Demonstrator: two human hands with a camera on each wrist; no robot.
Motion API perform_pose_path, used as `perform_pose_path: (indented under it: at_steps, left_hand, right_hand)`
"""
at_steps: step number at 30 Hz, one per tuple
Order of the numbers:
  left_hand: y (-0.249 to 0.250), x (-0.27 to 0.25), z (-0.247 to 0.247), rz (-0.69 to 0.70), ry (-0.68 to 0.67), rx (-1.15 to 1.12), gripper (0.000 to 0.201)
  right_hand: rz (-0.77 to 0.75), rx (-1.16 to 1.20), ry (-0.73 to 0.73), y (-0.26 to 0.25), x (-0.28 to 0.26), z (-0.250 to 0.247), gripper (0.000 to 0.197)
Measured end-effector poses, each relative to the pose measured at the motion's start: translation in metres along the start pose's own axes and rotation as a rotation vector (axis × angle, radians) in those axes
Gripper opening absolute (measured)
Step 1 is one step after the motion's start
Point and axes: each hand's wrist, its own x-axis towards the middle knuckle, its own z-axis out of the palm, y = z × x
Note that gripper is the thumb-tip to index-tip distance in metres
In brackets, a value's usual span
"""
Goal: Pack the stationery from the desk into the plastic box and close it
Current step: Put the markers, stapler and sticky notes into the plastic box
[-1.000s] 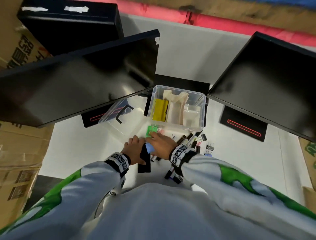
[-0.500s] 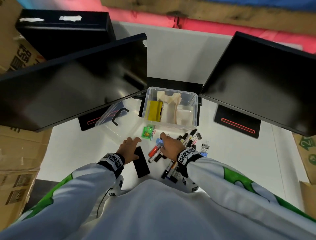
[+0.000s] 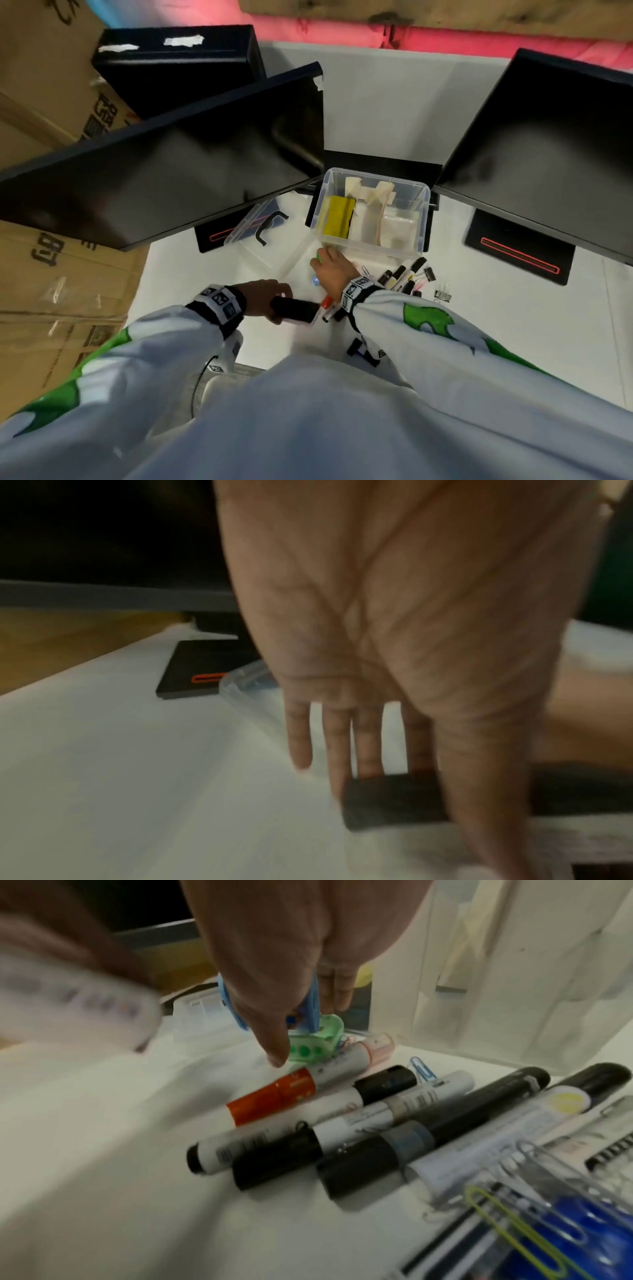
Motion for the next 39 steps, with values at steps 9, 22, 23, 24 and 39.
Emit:
perform_pose_path:
  at_steps: [9, 22, 23, 24, 39]
  left_hand:
    - [0.031, -0.016, -0.084, 0.107, 0.196, -0.696, 0.035]
    - [0.111, 0.083, -0.104, -0.192, 0.878, -0.223, 0.037]
    - [0.114, 0.086, -0.104, -0.202, 0.889, -0.166, 0.036]
    - [0.115, 0.089, -0.103, -0.203, 0.893, -0.099, 0.035]
    - [0.057, 0.087, -0.083, -0.021, 0.801, -0.606, 0.022]
  right_hand:
    - [0.069, 0.252, 0.012, 0.024, -0.019, 0.005, 0.035]
    - [0.077, 0.535, 0.134, 0.046, -0.069, -0.021, 0.035]
    - [0.092, 0.596, 0.157, 0.047, -0.073, -0.024, 0.035]
    - [0.112, 0.658, 0.178, 0.048, -0.079, -0.029, 0.035]
    - [0.16, 0.322, 0.277, 0.058, 0.005, -0.129, 0.031]
